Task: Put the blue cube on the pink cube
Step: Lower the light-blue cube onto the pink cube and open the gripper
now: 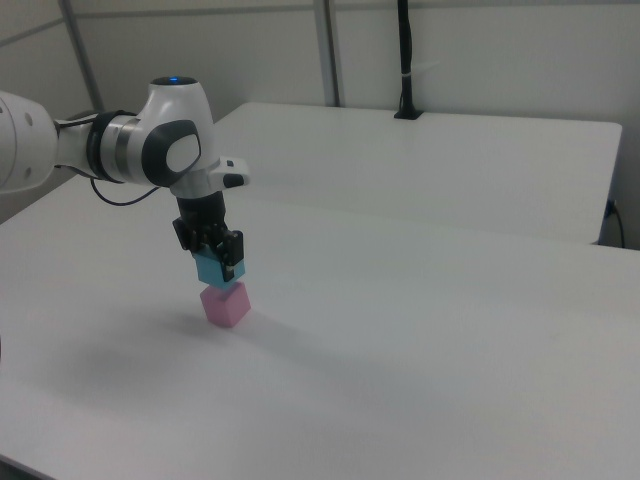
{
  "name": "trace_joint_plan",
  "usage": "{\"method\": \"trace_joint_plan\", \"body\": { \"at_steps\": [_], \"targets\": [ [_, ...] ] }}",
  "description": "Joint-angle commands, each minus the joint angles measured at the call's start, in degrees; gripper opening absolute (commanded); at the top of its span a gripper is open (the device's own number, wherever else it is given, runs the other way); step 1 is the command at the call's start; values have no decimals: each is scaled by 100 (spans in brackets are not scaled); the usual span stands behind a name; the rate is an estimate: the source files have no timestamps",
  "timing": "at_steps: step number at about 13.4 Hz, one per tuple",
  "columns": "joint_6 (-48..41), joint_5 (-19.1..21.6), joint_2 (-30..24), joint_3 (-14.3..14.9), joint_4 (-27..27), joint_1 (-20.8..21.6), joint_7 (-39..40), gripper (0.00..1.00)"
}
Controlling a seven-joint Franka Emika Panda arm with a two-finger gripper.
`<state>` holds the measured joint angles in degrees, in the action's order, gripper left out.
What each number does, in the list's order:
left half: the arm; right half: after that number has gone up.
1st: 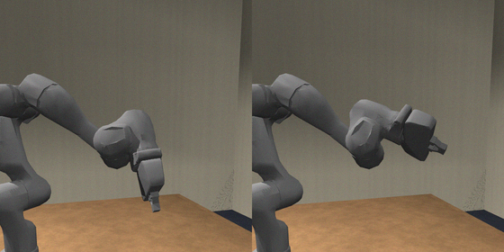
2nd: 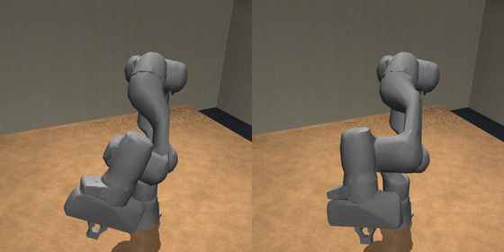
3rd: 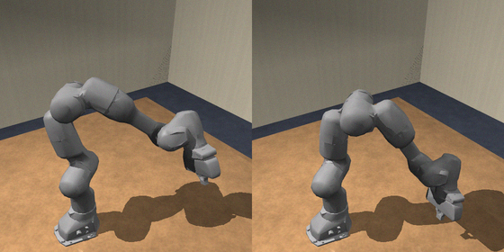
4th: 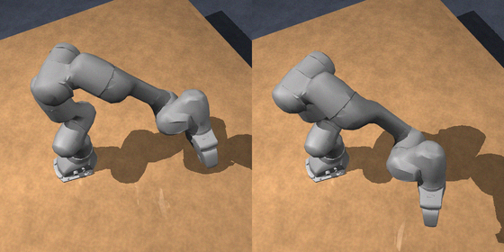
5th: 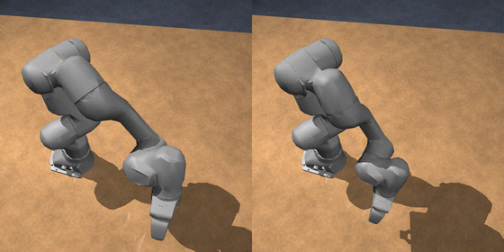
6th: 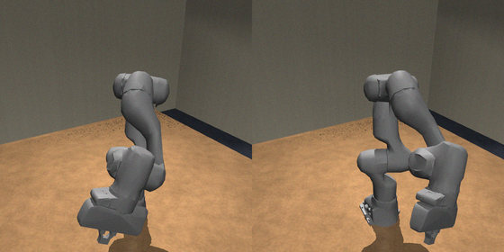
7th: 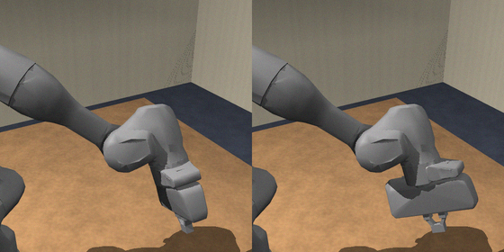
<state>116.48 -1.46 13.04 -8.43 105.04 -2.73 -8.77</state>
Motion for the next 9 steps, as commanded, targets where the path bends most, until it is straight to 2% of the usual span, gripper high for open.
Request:
{"method": "trace_joint_plan", "body": {
  "at_steps": [1, 4, 8, 9],
  "targets": [
    [174, -117, -91, -10, 174, 106, -151, 60],
    [174, -196, 32, -19, 174, 176, -151, 60],
    [376, -600, 190, -19, 174, 203, -546, 62],
    [358, -610, 190, -19, 174, 194, -547, 84]
  ]
}}
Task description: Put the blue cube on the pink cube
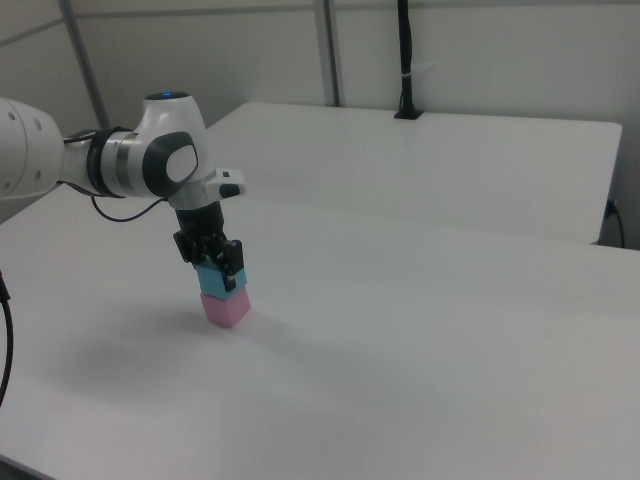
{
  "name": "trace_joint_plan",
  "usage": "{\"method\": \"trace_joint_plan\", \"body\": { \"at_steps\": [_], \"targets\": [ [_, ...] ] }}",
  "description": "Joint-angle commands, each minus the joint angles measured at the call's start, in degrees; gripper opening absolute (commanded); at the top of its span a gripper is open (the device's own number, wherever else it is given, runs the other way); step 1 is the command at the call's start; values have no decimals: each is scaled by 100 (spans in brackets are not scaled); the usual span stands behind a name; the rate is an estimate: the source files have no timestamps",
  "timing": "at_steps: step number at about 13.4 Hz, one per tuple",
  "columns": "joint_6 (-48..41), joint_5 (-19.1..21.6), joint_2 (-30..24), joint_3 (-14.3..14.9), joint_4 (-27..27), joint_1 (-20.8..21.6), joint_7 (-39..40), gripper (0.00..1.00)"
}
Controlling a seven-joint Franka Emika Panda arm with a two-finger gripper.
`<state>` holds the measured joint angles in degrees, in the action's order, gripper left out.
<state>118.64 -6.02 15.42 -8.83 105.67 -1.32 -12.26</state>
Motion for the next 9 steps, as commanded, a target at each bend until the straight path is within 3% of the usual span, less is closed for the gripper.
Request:
{"method": "trace_joint_plan", "body": {
  "at_steps": [1, 5, 8, 9],
  "targets": [
    [141, -154, -48, 21, 103, 53, -215, 100],
    [-7, -93, -135, 21, -81, -17, -224, 100],
    [-1233, -5, -398, 30, -887, -271, -294, 100],
    [-1656, 204, -530, 39, -1186, -420, -303, 100]
  ]
}}
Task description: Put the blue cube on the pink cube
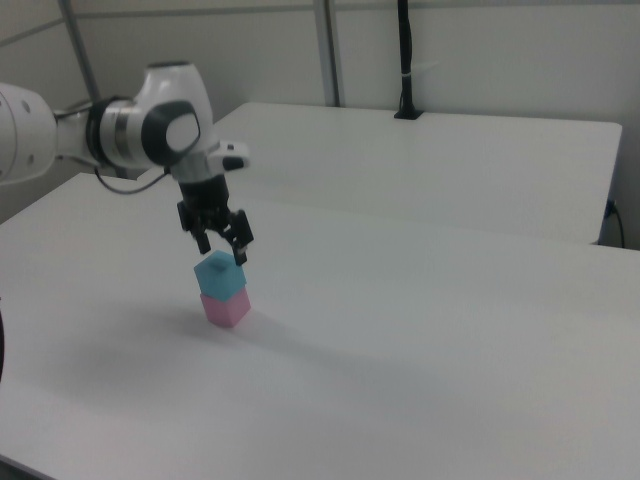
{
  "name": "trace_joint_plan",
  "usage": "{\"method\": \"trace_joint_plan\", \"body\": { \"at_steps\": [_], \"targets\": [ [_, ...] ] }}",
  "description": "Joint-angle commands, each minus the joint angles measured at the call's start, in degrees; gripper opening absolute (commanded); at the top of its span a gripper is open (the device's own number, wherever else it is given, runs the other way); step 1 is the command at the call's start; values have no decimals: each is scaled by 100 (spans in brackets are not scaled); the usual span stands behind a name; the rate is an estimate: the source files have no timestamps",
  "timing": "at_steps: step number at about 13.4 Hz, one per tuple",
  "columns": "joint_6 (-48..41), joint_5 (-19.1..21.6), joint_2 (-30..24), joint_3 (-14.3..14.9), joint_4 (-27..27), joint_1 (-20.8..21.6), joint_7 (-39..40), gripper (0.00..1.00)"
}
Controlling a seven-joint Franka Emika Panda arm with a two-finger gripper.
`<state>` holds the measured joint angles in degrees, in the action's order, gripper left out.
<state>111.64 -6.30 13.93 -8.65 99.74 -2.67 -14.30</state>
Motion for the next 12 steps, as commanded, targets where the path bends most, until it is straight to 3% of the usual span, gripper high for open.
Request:
{"method": "trace_joint_plan", "body": {
  "at_steps": [1, 3, 6, 8, 9, 12],
  "targets": [
    [-1169, 374, -495, 64, -691, -347, -100, 100],
    [-1495, 428, -899, 187, -710, -514, -91, 100],
    [-1550, 367, -1366, 880, -701, -348, 293, 100],
    [-1523, 358, -1603, 1468, -649, -50, 1153, 100],
    [-1532, 384, -1673, 1619, -631, -49, 1740, 100],
    [-1532, 428, -1665, 1647, -622, -75, 1939, 100]
  ]
}}
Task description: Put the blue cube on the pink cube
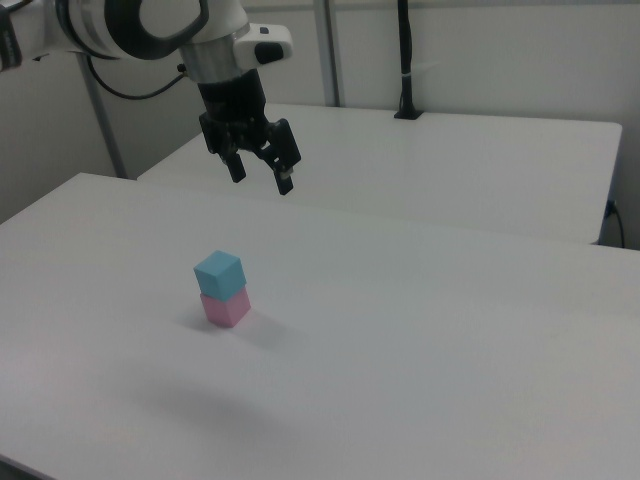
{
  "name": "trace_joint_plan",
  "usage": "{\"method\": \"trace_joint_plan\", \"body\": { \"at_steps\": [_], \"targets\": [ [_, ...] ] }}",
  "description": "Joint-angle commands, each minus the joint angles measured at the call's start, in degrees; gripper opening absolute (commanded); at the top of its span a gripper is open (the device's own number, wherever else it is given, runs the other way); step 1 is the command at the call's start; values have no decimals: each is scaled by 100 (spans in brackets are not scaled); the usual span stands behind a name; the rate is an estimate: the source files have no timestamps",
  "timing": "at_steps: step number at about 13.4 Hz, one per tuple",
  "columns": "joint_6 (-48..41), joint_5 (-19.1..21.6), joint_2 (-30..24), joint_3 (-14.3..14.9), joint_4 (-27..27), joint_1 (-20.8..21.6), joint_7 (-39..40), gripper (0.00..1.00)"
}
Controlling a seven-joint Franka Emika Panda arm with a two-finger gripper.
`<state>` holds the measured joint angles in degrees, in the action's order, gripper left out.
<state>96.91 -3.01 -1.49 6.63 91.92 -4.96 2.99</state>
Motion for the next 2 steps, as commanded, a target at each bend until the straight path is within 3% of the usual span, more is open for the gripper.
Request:
{"method": "trace_joint_plan", "body": {
  "at_steps": [1, 2],
  "targets": [
    [-40, 116, -115, 111, 151, 144, 237, 100],
    [-40, 116, -106, 111, 150, 153, 211, 100]
  ]
}}
